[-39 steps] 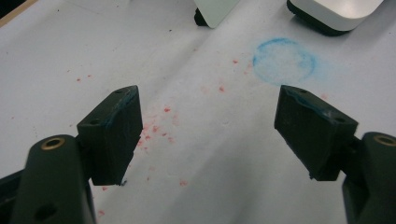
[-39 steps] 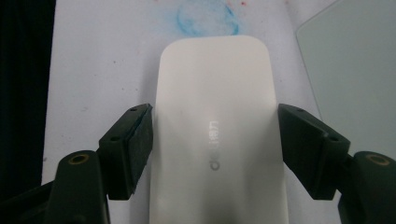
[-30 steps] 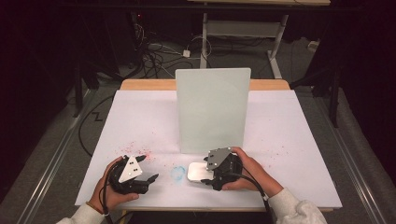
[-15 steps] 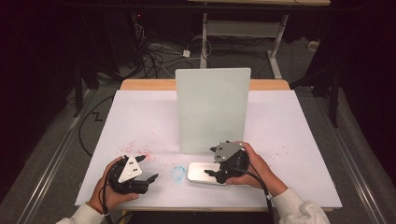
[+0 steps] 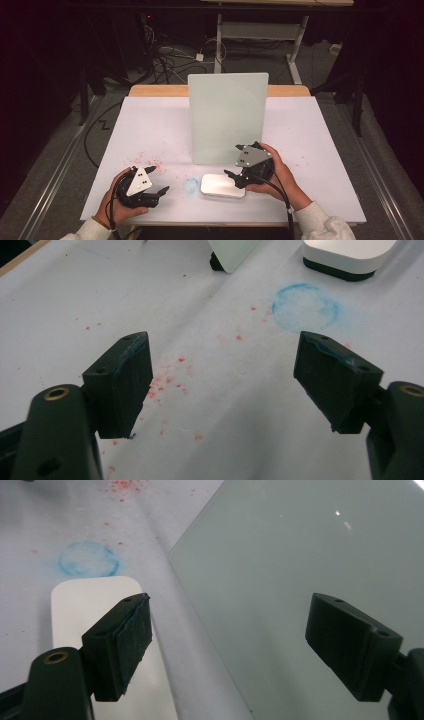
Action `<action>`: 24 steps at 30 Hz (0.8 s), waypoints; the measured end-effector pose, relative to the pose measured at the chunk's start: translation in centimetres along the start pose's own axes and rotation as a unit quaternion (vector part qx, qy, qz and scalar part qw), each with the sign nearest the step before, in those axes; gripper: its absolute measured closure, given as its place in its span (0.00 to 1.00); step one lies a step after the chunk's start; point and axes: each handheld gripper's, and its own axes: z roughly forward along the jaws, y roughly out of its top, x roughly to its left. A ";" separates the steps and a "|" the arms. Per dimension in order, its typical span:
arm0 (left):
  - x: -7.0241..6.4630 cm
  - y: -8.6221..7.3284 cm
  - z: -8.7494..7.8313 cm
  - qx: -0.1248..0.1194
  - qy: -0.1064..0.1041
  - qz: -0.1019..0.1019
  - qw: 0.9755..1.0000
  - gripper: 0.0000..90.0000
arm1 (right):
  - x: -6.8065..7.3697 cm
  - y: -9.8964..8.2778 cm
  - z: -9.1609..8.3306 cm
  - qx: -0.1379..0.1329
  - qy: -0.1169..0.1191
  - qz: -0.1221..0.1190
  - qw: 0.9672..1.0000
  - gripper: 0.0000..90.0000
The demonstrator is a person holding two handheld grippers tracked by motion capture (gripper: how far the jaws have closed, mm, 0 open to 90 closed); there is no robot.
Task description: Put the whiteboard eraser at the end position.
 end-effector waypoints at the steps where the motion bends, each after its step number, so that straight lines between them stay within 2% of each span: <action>1: 0.0 0.0 0.0 0.000 0.002 0.001 1.000 0.25 | -0.1 0.0 -0.1 -0.002 -0.006 0.001 1.000 0.22; 3: 0.0 0.0 0.0 0.000 0.002 0.002 1.000 0.25 | -0.2 -0.2 -0.4 -0.012 -0.025 0.009 1.000 0.22; 10: -0.1 0.0 0.0 0.002 0.004 0.004 1.000 0.25 | -0.6 -0.5 -1.1 -0.026 -0.060 0.018 0.998 0.22; 24: -0.1 0.0 -0.1 0.004 0.009 0.004 1.000 0.25 | -1.3 -1.8 -3.0 -0.027 -0.101 0.030 0.994 0.21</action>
